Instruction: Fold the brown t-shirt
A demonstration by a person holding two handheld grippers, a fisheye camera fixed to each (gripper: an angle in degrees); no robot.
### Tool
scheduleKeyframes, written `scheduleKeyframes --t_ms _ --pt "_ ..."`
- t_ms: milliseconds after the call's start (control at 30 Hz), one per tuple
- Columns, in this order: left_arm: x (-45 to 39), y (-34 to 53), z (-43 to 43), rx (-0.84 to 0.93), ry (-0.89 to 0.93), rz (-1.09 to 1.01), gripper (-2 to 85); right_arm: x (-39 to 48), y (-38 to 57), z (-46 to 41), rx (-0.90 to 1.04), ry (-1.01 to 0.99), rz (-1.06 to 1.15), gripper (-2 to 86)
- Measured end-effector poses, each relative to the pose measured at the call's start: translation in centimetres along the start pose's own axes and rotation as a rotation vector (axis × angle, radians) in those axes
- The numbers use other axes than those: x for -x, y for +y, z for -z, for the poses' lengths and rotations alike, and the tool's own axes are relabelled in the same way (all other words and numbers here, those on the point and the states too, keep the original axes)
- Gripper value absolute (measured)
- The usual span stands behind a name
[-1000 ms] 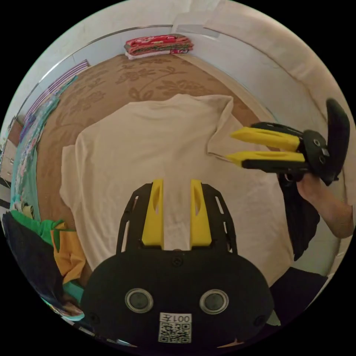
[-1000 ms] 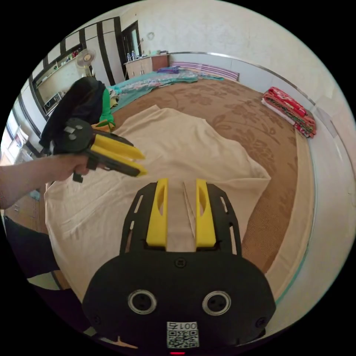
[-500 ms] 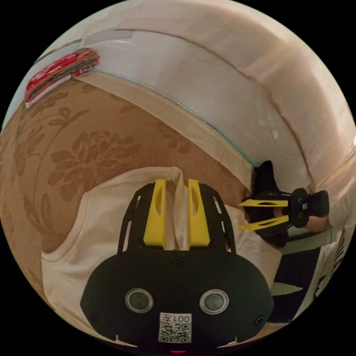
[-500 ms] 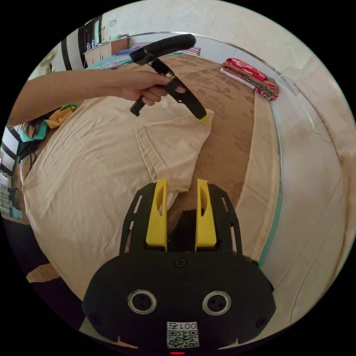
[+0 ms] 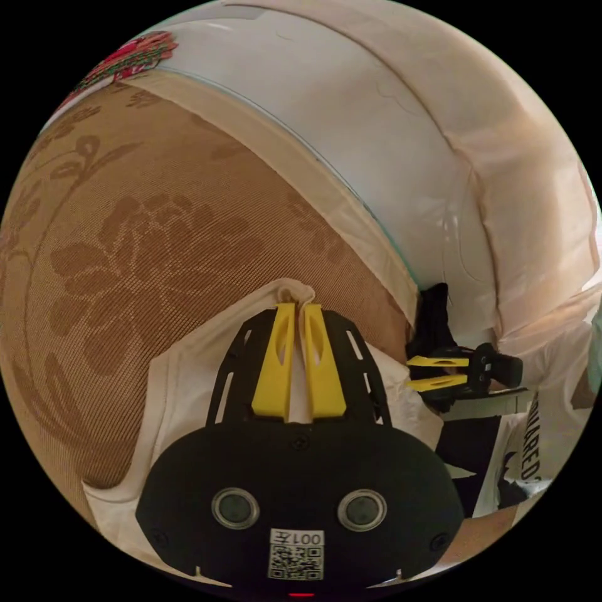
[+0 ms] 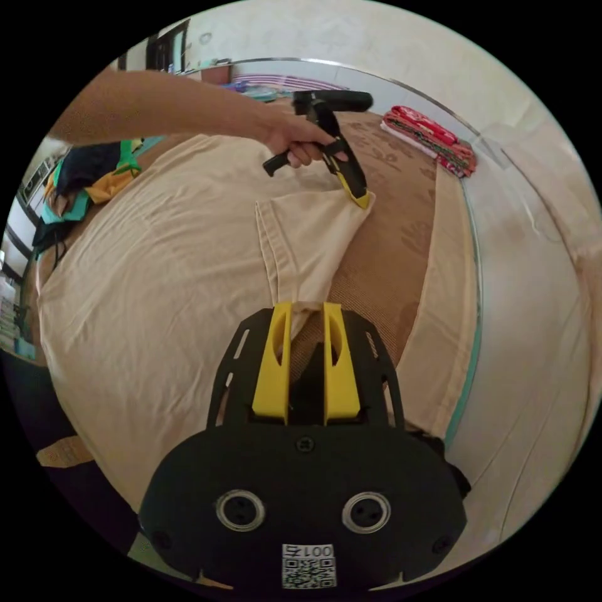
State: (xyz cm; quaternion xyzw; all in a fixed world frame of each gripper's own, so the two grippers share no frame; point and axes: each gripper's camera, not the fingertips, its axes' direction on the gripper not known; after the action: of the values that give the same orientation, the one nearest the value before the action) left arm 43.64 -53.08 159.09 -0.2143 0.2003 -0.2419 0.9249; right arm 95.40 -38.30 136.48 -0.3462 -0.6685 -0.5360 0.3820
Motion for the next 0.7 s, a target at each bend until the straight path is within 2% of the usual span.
scheduleKeyframes --t_ms 167,333,467,600,700 --pt "0.7 1.0 3.3 -0.083 0.07 0.033 0.6 0.7 -0.4 1.8 -0.065 0.061 0.004 4.7" --pt "-0.3 0.8 4.2 -0.035 -0.116 0.039 0.7 2.2 -2.2 0.2 -0.023 0.06 0.014 3.3" --pt "-3.0 -0.8 2.2 -0.033 -0.177 -0.13 -0.6 3.6 -2.8 -0.7 0.023 0.093 0.007 1.8" --pt "-4.3 -1.8 -0.5 0.075 -0.356 -0.193 -0.9 5.7 -3.3 -0.2 0.009 0.178 0.006 0.9" --pt "-4.3 -1.6 -0.5 0.072 -0.373 -0.176 -1.0 7.1 -3.7 -0.2 0.025 0.197 0.006 0.7"
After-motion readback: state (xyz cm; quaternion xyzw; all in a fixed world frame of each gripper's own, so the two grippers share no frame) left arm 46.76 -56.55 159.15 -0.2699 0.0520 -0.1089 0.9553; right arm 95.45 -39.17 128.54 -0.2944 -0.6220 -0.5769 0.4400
